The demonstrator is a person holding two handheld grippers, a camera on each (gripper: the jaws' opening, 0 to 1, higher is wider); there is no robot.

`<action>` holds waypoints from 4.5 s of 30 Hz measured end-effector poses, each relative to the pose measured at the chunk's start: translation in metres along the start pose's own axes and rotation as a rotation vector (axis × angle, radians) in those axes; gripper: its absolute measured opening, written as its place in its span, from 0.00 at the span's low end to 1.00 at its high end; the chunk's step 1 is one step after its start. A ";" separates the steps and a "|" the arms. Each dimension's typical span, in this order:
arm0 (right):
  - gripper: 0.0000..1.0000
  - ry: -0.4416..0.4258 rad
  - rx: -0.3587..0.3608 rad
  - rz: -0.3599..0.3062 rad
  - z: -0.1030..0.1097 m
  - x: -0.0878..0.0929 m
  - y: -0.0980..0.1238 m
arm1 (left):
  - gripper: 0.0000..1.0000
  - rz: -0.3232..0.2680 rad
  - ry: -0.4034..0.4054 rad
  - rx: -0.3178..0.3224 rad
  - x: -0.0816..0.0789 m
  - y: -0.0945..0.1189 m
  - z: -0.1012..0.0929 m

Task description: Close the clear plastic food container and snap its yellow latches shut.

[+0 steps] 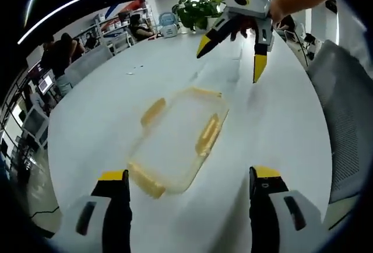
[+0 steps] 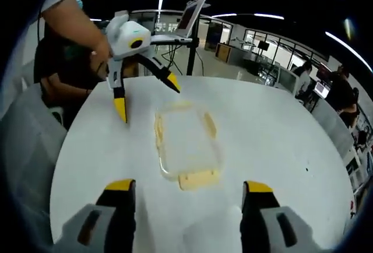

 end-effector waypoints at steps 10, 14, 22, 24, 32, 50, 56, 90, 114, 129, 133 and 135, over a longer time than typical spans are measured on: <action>0.72 0.027 -0.032 0.027 0.004 0.000 -0.011 | 0.81 0.021 -0.035 0.010 0.002 -0.005 0.008; 0.72 0.031 -0.043 0.033 0.004 -0.002 -0.015 | 0.81 0.028 -0.049 0.015 0.001 -0.007 0.011; 0.72 0.060 -0.062 0.061 0.001 0.000 -0.022 | 0.81 0.050 -0.086 0.033 0.002 -0.011 0.016; 0.71 0.062 -0.066 0.067 0.000 0.001 -0.023 | 0.81 0.051 -0.090 0.036 0.001 -0.012 0.019; 0.70 0.080 -0.087 0.085 -0.002 0.001 -0.028 | 0.78 0.078 -0.132 0.049 0.003 -0.013 0.028; 0.69 0.110 -0.123 0.133 -0.007 -0.007 -0.044 | 0.76 0.133 -0.226 0.105 0.004 -0.016 0.045; 0.67 0.130 -0.132 0.169 -0.008 -0.004 -0.048 | 0.74 0.162 -0.281 0.134 0.008 -0.019 0.045; 0.46 0.132 -0.208 0.286 -0.007 0.004 -0.059 | 0.50 0.291 -0.390 0.340 0.017 -0.027 0.050; 0.37 0.162 -0.219 0.310 -0.009 0.004 -0.059 | 0.38 0.289 -0.419 0.346 0.018 -0.022 0.051; 0.40 0.200 -0.238 0.371 -0.011 0.000 -0.063 | 0.38 0.316 -0.397 0.326 0.021 -0.022 0.052; 0.39 0.212 -0.239 0.406 -0.012 -0.001 -0.064 | 0.38 0.328 -0.394 0.322 0.021 -0.022 0.051; 0.36 0.201 -0.234 0.413 -0.013 -0.002 -0.064 | 0.38 0.326 -0.386 0.321 0.022 -0.021 0.052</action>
Point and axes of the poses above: the point that each gripper's makers call its tool centre point, and the gripper's own axes: y roughly backward along the fingers, z roughly to its left, x roughly out of its underside, the point moved 2 cm from there along y, roughly backward along the fingers, and after that the axes turned 8 degrees about z, right-handed, at the moved point
